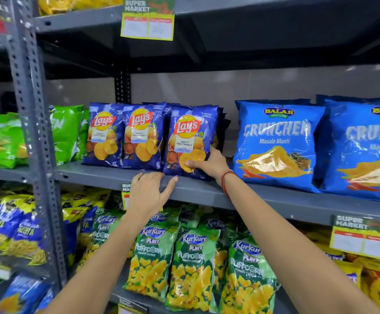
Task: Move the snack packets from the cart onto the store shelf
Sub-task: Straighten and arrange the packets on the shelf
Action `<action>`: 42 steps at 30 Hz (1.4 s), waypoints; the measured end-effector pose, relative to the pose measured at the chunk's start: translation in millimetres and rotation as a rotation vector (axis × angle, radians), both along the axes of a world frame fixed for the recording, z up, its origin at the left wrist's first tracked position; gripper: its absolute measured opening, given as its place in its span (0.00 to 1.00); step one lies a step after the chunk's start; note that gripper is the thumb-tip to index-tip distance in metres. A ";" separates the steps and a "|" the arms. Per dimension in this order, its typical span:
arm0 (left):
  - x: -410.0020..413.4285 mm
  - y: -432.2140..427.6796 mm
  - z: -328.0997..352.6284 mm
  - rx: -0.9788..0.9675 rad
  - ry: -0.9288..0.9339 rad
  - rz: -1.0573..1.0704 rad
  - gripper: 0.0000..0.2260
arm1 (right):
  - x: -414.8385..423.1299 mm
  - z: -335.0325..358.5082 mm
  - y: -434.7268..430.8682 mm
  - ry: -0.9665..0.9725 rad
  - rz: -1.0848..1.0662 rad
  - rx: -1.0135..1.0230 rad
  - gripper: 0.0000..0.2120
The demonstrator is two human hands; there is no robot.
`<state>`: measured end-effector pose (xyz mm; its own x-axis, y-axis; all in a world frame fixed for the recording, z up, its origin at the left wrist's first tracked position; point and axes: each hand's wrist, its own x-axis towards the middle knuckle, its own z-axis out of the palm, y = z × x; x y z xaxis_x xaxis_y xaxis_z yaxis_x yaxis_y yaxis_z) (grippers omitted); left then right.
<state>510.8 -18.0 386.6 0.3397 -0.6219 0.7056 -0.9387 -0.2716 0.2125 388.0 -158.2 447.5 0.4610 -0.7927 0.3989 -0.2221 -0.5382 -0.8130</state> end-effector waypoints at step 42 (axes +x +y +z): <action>-113.5 -126.8 72.6 -0.229 0.541 -0.617 0.27 | -183.3 16.6 -30.4 -0.298 -0.594 -0.366 0.28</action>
<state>397.3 -144.9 459.2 0.3135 -0.6684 0.6745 -0.6575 0.3597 0.6620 204.7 -188.6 464.1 -0.1705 -0.6669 0.7254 -0.3582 -0.6438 -0.6761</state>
